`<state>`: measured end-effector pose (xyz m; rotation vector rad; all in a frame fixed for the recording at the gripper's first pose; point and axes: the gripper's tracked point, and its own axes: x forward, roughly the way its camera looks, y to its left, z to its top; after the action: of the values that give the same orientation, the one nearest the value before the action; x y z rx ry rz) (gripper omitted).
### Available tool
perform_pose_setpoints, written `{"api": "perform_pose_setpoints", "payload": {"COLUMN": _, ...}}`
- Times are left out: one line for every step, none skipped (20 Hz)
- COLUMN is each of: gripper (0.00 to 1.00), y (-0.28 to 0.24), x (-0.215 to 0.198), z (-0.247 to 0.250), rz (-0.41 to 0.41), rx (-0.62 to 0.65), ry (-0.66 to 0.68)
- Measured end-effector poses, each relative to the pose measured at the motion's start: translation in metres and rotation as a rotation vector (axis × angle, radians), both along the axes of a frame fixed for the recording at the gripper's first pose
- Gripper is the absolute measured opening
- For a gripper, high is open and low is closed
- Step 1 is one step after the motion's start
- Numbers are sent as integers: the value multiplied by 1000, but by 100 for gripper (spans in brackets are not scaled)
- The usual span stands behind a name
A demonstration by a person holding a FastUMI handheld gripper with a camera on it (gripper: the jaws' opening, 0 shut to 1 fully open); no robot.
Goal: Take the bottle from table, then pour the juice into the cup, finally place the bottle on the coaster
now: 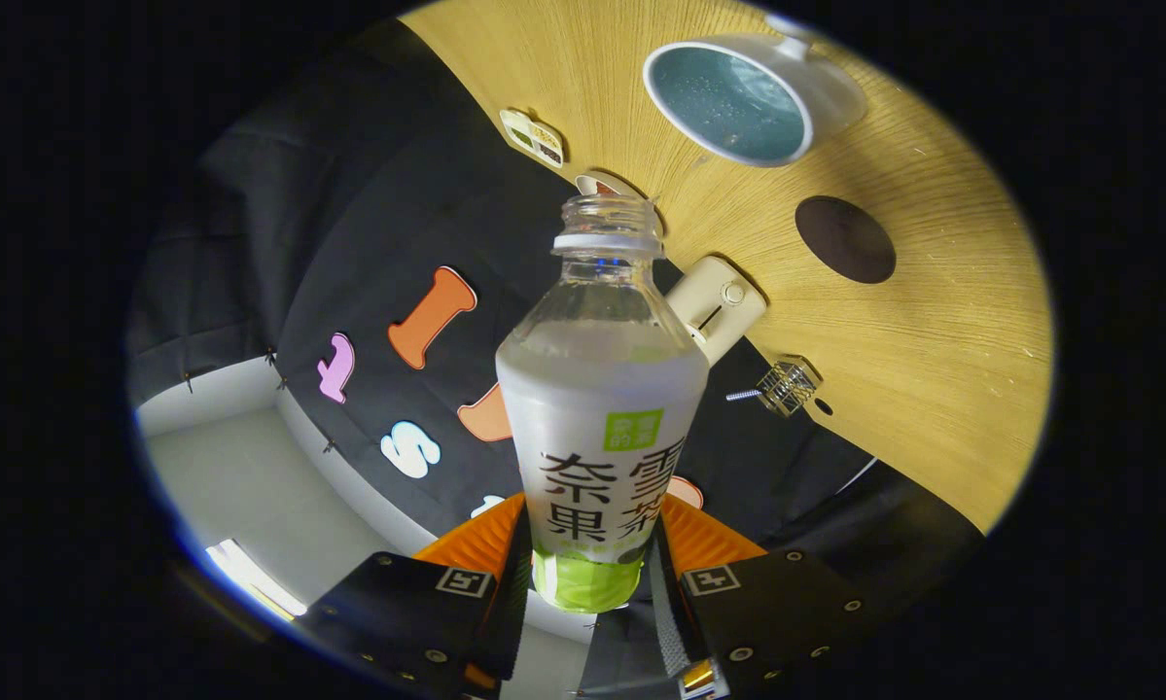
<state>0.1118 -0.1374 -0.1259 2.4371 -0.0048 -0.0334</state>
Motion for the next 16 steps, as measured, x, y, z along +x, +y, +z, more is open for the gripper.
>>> {"api": "perform_pose_setpoints", "payload": {"gripper": 57, "y": -2, "x": 1, "z": -1, "rz": -6, "rx": -2, "ry": 2}}
{"api": "perform_pose_setpoints", "payload": {"gripper": 57, "y": -2, "x": 1, "z": -1, "rz": -7, "rx": -11, "ry": 2}}
{"api": "perform_pose_setpoints", "payload": {"gripper": 57, "y": -2, "x": 1, "z": -3, "rz": -9, "rx": -23, "ry": 4}}
{"api": "perform_pose_setpoints", "payload": {"gripper": 57, "y": -2, "x": 3, "z": -4, "rz": -6, "rx": -33, "ry": 6}}
{"api": "perform_pose_setpoints", "payload": {"gripper": 57, "y": 0, "x": 2, "z": -7, "rz": -5, "rx": -43, "ry": 13}}
{"api": "perform_pose_setpoints", "payload": {"gripper": 57, "y": 2, "x": 1, "z": -10, "rz": 2, "rx": -61, "ry": 24}}
{"api": "perform_pose_setpoints", "payload": {"gripper": 57, "y": 5, "x": 3, "z": -18, "rz": 6, "rx": -90, "ry": 46}}
{"api": "perform_pose_setpoints", "payload": {"gripper": 57, "y": 6, "x": 5, "z": -26, "rz": 8, "rx": -134, "ry": 63}}
{"api": "perform_pose_setpoints", "payload": {"gripper": 57, "y": 8, "x": 7, "z": -35, "rz": 18, "rx": -196, "ry": 93}}
{"api": "perform_pose_setpoints", "payload": {"gripper": 56, "y": 15, "x": 8, "z": -47, "rz": 51, "rx": -272, "ry": 134}}
{"api": "perform_pose_setpoints", "payload": {"gripper": 56, "y": 22, "x": 8, "z": -57, "rz": 80, "rx": -345, "ry": 170}}
{"api": "perform_pose_setpoints", "payload": {"gripper": 57, "y": 24, "x": 6, "z": -64, "rz": 98, "rx": -408, "ry": 193}}
{"api": "perform_pose_setpoints", "payload": {"gripper": 56, "y": 26, "x": 4, "z": -67, "rz": 113, "rx": -463, "ry": 205}}
{"api": "perform_pose_setpoints", "payload": {"gripper": 57, "y": 28, "x": 4, "z": -67, "rz": 125, "rx": -515, "ry": 212}}
{"api": "perform_pose_setpoints", "payload": {"gripper": 57, "y": 31, "x": 5, "z": -68, "rz": 136, "rx": -568, "ry": 212}}
{"api": "perform_pose_setpoints", "payload": {"gripper": 57, "y": 33, "x": 4, "z": -68, "rz": 142, "rx": -629, "ry": 213}}
